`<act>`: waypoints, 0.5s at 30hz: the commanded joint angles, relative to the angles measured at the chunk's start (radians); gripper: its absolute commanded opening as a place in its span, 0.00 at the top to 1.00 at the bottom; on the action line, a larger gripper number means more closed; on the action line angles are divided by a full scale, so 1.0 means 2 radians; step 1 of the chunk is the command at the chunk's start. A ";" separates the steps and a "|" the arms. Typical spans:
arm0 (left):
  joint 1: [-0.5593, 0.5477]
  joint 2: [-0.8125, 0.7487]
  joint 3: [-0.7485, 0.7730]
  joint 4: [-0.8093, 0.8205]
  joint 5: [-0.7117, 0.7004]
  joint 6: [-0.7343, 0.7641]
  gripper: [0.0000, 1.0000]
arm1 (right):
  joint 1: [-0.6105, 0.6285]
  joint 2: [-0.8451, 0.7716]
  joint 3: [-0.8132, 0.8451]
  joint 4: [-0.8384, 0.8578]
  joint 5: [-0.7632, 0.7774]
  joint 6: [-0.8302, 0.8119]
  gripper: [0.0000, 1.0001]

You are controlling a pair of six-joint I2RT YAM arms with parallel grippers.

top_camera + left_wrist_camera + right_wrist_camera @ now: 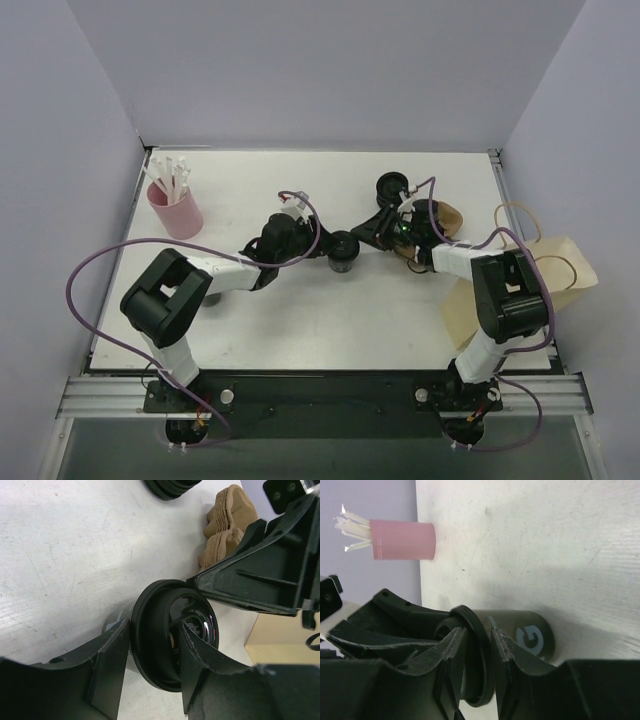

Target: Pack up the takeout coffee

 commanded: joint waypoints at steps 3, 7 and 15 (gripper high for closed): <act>-0.012 0.078 -0.058 -0.313 -0.047 0.053 0.50 | 0.005 -0.051 0.095 -0.211 -0.041 -0.059 0.71; -0.011 0.076 -0.056 -0.316 -0.051 0.049 0.50 | -0.002 -0.076 0.089 -0.249 -0.027 -0.083 0.71; -0.012 0.077 -0.057 -0.316 -0.051 0.046 0.50 | -0.002 -0.126 0.063 -0.351 0.048 -0.121 0.71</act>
